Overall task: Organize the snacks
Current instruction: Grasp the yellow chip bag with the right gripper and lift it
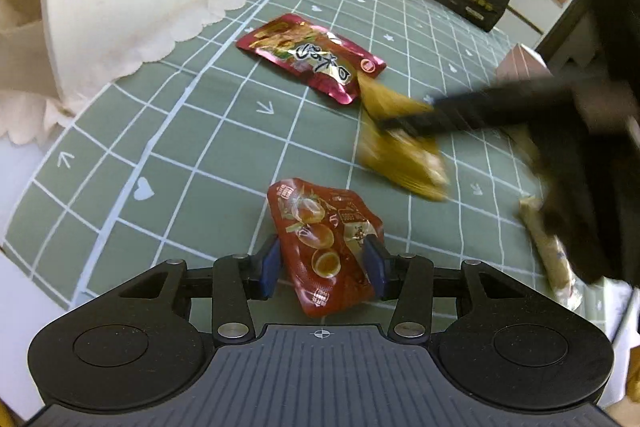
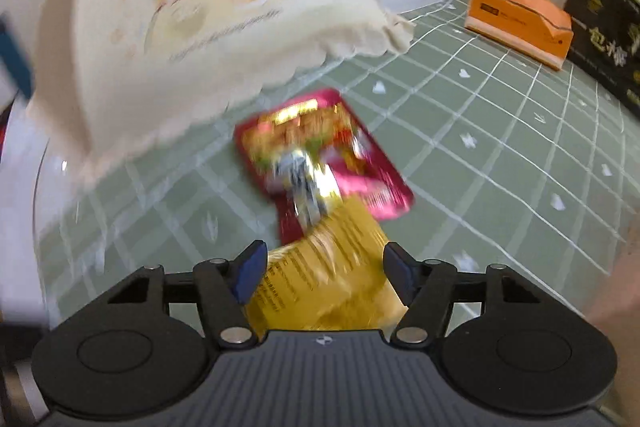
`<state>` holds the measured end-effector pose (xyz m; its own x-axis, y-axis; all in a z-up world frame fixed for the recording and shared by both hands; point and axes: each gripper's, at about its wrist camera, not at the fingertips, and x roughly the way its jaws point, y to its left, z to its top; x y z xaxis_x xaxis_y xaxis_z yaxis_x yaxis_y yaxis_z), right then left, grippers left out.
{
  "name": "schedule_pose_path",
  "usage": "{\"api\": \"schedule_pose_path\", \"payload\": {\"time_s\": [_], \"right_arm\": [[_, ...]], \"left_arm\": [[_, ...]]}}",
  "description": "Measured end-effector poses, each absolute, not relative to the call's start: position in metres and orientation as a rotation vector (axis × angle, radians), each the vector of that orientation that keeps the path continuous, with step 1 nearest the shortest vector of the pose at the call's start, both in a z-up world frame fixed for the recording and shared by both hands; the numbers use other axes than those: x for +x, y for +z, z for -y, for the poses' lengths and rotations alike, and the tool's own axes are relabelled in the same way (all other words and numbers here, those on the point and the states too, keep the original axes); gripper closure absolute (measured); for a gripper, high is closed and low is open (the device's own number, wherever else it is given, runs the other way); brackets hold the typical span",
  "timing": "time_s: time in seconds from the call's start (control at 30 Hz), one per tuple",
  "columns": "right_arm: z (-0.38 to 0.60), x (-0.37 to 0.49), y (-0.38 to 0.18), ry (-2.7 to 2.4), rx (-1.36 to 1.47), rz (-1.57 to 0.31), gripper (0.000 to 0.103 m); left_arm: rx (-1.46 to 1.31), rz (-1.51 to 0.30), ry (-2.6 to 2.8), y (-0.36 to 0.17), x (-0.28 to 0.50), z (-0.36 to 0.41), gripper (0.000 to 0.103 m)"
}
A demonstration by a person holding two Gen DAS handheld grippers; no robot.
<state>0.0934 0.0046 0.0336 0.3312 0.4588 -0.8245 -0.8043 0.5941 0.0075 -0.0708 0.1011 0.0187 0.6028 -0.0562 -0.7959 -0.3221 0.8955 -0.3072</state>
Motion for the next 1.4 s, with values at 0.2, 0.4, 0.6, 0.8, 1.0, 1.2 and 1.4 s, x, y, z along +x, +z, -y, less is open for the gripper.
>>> {"api": "schedule_pose_path", "payload": {"time_s": [0.2,0.4,0.6,0.8,1.0,1.2,1.4], "right_arm": [[0.061,0.075,0.04,0.765,-0.502,-0.833,0.036],[0.058,0.098,0.027,0.752,-0.342,-0.936,0.031],[0.047,0.094,0.018,0.799,-0.413,-0.961,0.047],[0.085,0.071,0.054,0.813,-0.375,-0.909,0.049],[0.149,0.062,0.07,0.704,-0.325,-0.882,0.049],[0.221,0.055,0.078,0.553,-0.264,-0.857,0.049],[0.268,0.044,0.07,0.48,-0.17,-0.856,0.049]], "left_arm": [[-0.455,-0.912,0.145,0.018,-0.068,-0.102,0.053],[-0.434,-0.941,0.143,0.02,-0.059,-0.1,0.052],[-0.346,-0.969,0.154,0.02,-0.045,-0.085,0.045],[-0.241,-0.978,0.149,0.019,-0.02,-0.065,0.035],[-0.117,-0.953,0.049,0.017,-0.013,-0.036,0.041],[-0.045,-0.817,-0.091,0.05,-0.022,0.001,0.081],[0.026,-0.856,-0.107,0.045,0.006,0.018,0.08]]}}
